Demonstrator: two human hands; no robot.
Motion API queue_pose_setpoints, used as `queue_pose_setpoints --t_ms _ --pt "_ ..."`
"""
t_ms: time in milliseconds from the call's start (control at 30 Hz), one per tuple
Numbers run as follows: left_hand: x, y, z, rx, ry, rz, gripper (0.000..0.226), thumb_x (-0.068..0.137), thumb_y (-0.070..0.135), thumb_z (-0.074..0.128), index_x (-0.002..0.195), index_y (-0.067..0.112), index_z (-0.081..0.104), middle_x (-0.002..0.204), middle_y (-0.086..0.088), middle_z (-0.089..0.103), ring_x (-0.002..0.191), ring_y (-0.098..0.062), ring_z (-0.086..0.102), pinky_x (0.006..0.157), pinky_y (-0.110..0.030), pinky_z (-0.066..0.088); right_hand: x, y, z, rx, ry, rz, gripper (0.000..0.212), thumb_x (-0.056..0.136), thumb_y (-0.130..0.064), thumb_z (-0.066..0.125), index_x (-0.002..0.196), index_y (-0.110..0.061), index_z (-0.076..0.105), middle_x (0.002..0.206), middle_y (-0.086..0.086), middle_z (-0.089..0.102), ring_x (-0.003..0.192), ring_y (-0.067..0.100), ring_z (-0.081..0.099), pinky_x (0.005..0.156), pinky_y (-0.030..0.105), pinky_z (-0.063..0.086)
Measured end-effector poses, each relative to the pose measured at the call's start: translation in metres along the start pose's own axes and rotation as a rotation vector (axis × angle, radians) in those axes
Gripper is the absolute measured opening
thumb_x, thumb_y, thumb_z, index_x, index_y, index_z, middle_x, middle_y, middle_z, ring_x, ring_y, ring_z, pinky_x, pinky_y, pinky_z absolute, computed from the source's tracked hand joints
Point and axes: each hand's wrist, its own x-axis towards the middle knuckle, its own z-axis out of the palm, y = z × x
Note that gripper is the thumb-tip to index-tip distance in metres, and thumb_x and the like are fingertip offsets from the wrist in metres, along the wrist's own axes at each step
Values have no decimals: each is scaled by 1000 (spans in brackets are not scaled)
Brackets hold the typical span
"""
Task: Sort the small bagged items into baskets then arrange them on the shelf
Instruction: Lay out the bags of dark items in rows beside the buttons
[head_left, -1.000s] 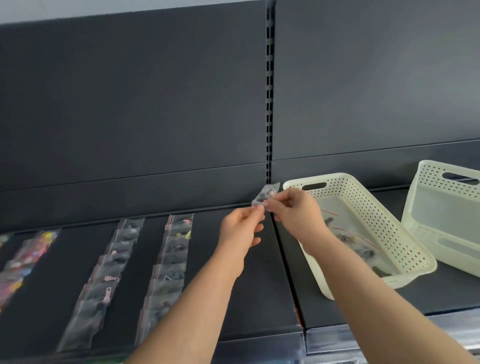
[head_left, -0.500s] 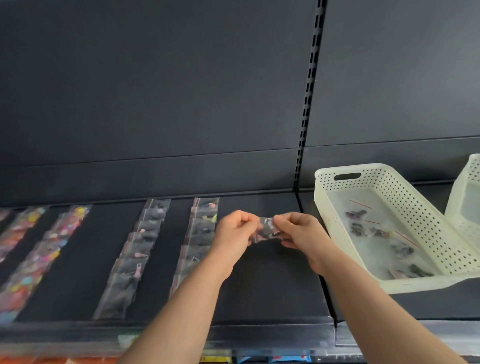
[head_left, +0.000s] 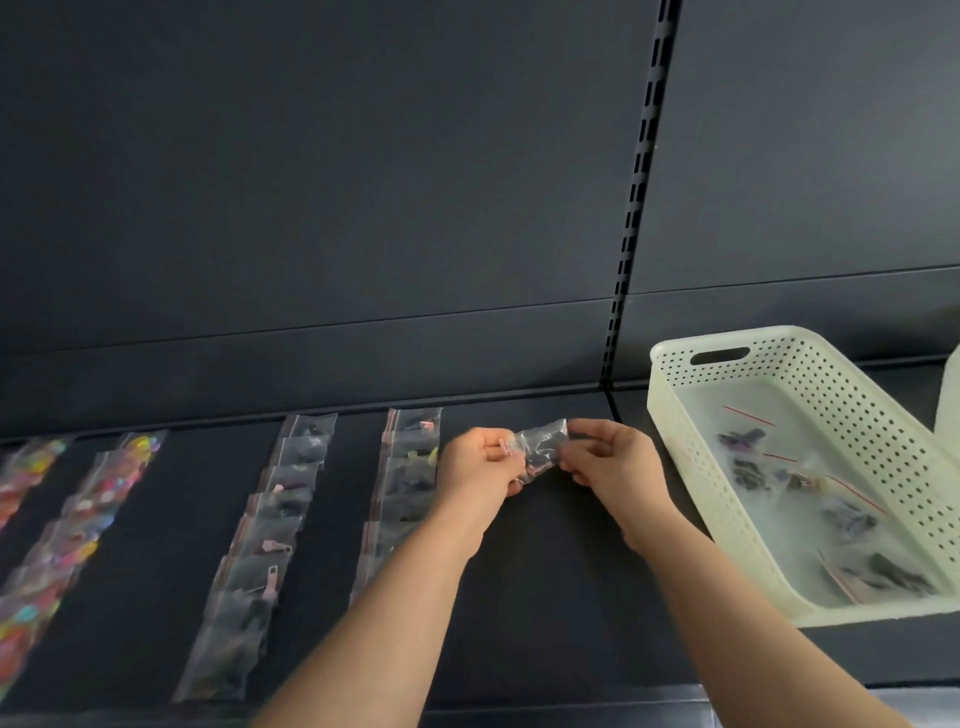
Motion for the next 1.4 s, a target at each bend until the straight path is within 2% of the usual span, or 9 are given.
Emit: queue_pose_setpoints --t_ms 200,467,633,733,900,1100,1233,1300,1400 --pt "61 4 9 274 187 47 21 83 15 71 75 29 56 89 -1 71 84 -24 70 76 -42 61 38 -9 21 -290 163 -98 35 82 -19 71 115 -21 61 70 -19 63 78 1 60 74 20 41" --pt "79 -5 12 571 245 137 24 86 32 68 102 20 54 93 -3 71 81 -30 71 68 -40 60 48 -8 32 -424 259 -94 42 80 -26 74 119 -19 57 70 -16 60 82 9 63 76 26 46" --pt "74 -2 7 439 203 126 25 88 31 67 100 22 47 97 -5 68 76 -28 71 69 -43 61 44 -14 26 -456 211 -115 30 83 -26 71 110 -16 63 86 -6 64 81 10 58 74 21 39" --pt "63 -1 10 372 159 165 19 85 31 68 91 25 50 90 -2 67 81 -31 70 73 -45 60 34 -27 13 -580 222 -274 19 85 -17 64 104 -17 67 98 -1 66 85 13 60 76 19 39" --pt "26 16 44 278 -47 220 15 88 27 66 81 28 53 81 6 63 87 -25 68 81 -46 58 13 -45 -37 -766 369 -429 20 89 -12 55 100 -21 70 97 0 63 87 21 60 67 28 39" --pt "-19 43 93 241 -248 241 1 91 23 62 90 22 62 91 3 67 77 -15 65 79 -38 58 9 -33 -129 -916 426 -207 30 92 -11 46 103 -28 68 105 -4 68 92 22 62 74 32 49" --pt "-37 47 110 241 -283 221 10 93 22 61 100 16 63 97 2 67 74 -9 63 70 -29 57 12 -16 -169 -1141 246 28 20 91 -21 55 107 -26 66 102 -2 66 89 20 62 80 35 53" --pt "-42 46 114 244 -273 212 10 93 23 61 101 16 63 97 2 67 77 -10 63 70 -28 57 13 -10 -173 -1208 162 57 25 90 -35 62 112 -24 63 107 -2 65 96 20 60 82 33 50" --pt "-48 47 119 246 -243 201 12 93 23 60 102 16 63 98 1 68 74 -9 62 63 -24 55 14 -7 -173 -1243 126 50 29 88 -34 64 114 -22 62 110 1 61 97 21 57 82 32 49"
